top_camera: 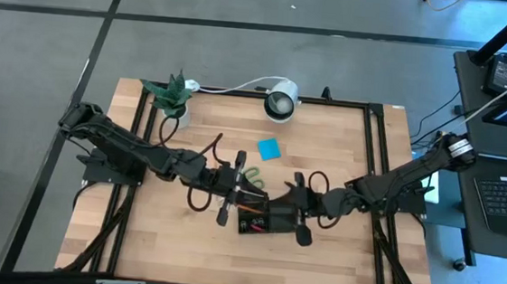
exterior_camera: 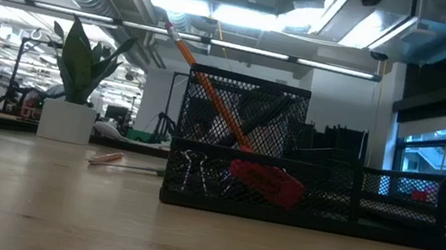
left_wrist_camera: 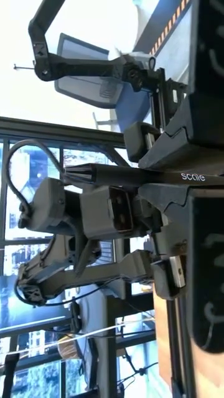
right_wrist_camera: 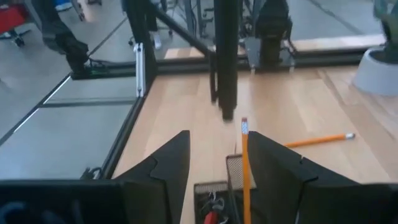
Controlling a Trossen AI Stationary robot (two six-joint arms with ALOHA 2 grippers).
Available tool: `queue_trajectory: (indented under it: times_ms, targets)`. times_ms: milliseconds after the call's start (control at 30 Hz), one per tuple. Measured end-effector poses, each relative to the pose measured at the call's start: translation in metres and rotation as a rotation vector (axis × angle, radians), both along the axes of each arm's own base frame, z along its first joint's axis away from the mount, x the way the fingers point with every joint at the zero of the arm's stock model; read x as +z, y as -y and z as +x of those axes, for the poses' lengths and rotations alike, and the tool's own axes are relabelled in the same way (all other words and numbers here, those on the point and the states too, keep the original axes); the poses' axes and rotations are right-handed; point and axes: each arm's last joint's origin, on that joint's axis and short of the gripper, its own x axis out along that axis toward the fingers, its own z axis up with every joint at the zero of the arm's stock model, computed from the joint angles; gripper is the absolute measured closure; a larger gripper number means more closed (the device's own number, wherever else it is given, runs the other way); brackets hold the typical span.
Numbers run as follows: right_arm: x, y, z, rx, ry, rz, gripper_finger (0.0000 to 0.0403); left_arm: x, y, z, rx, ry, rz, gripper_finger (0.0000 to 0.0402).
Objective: Pick and place office supplies into organizer
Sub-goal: Put the left black pen into the desk organizer
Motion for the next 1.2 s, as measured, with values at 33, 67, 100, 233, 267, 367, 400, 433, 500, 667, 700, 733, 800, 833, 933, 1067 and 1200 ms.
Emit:
queue_trajectory:
  times_ms: [33,67,100,233,267,367,400,433,500,667,700,733,800,833,933,1067,1200]
  targets:
    - [0.001,0.0,0.001,0.0,0.014,0.002,0.024,0.0,0.0,0.0,-0.001,0.0,0.0,0.0388]
    - [0.001,0.0,0.002,0.0,0.022,0.001,0.024,0.0,0.0,0.0,-0.001,0.002,-0.001,0.0388]
    - [0.002,0.0,0.002,0.001,0.033,-0.001,0.024,0.001,0.0,0.0,-0.001,0.006,-0.001,0.0388]
    - [0.006,0.001,0.004,0.002,0.078,-0.013,0.024,0.003,0.0,0.0,-0.001,0.034,0.015,0.0388]
    - [0.007,0.002,0.004,0.001,0.087,-0.014,0.024,0.004,0.0,0.0,0.0,0.046,0.015,0.0388]
    - [0.011,0.005,0.006,-0.014,0.119,-0.002,0.024,0.007,0.0,-0.001,0.002,0.074,0.027,0.0388]
    - [0.011,0.006,0.007,-0.019,0.124,0.001,0.024,0.007,0.0,-0.001,0.002,0.077,0.03,0.0388]
    - [0.011,0.007,0.008,-0.023,0.128,0.003,0.024,0.007,0.0,-0.001,0.004,0.08,0.036,0.0388]
    - [0.013,0.008,0.008,-0.028,0.149,0.014,0.024,0.008,0.0,-0.001,0.005,0.092,0.041,0.0388]
    - [0.016,0.008,0.009,-0.025,0.168,0.026,0.0243,0.009,0.0,-0.001,0.011,0.101,0.05,0.0388]
    - [0.016,0.008,0.009,-0.026,0.17,0.029,0.0247,0.009,0.0,-0.001,0.012,0.104,0.054,0.0388]
    - [0.016,0.008,0.009,-0.026,0.171,0.03,0.0252,0.01,0.0,-0.001,0.012,0.109,0.054,0.0388]
    - [0.016,0.008,0.009,-0.026,0.17,0.029,0.0268,0.011,0.0,-0.001,0.014,0.121,0.053,0.0388]
    - [0.016,0.008,0.009,-0.026,0.17,0.029,0.0277,0.011,0.0,-0.001,0.015,0.127,0.059,0.0388]
    - [0.016,0.008,0.009,-0.026,0.17,0.027,0.0309,0.012,-0.001,-0.001,0.022,0.134,0.081,0.0388]
    - [0.016,0.008,0.009,-0.024,0.17,0.021,0.0342,0.012,-0.001,-0.001,0.024,0.134,0.079,0.0388]
    - [0.016,0.008,0.009,-0.02,0.172,0.004,0.0346,0.012,-0.001,-0.001,0.025,0.134,0.078,0.0388]
